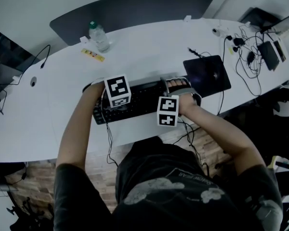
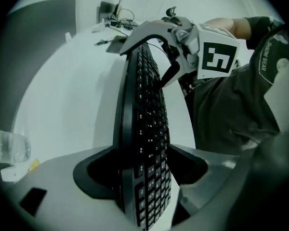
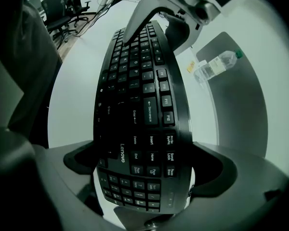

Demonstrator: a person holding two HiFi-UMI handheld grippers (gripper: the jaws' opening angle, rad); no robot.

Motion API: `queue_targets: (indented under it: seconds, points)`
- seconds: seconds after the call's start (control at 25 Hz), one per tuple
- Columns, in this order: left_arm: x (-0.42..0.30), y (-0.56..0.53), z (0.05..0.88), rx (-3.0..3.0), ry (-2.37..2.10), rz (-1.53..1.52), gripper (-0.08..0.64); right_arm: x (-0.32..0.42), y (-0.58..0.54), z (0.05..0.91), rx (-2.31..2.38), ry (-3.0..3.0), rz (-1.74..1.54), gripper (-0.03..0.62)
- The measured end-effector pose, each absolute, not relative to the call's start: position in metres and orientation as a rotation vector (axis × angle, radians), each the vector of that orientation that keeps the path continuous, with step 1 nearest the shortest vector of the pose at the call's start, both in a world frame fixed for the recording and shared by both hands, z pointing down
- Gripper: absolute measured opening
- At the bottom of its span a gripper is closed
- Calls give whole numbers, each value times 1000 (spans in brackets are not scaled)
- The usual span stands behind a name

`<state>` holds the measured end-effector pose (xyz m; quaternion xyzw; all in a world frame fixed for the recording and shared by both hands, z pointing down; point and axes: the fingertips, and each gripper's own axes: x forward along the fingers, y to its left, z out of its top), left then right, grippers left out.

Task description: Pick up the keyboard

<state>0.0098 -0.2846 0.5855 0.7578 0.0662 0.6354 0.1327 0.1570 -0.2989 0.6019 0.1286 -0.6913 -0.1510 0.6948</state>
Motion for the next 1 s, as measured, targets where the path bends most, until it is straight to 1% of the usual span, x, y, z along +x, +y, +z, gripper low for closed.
queue_targets:
  seconds: [0.2, 0.28, 0.4, 0.56, 0.72, 0.8, 1.0]
  points:
    - [22, -267, 599, 2063, 352, 1891, 302, 156, -296, 597, 322, -1551, -387, 571]
    - [27, -262, 603, 2043, 379, 1893, 291, 155, -295, 595, 326, -1559, -405, 571]
    - [31, -256, 604, 1996, 388, 1866, 236, 155, -293, 592, 328, -1576, -437, 571]
    - [35, -250, 595, 1981, 385, 1801, 181, 156, -289, 588, 350, -1596, -491, 571]
    - [38, -240, 583, 1970, 379, 1703, 102, 153, -285, 581, 379, -1628, -587, 571]
    - [39, -235, 580, 1974, 354, 1686, 87, 152, -281, 578, 392, -1646, -640, 571]
    - [44, -227, 574, 2006, 279, 1643, 81, 161, -274, 574, 403, -1630, -725, 571]
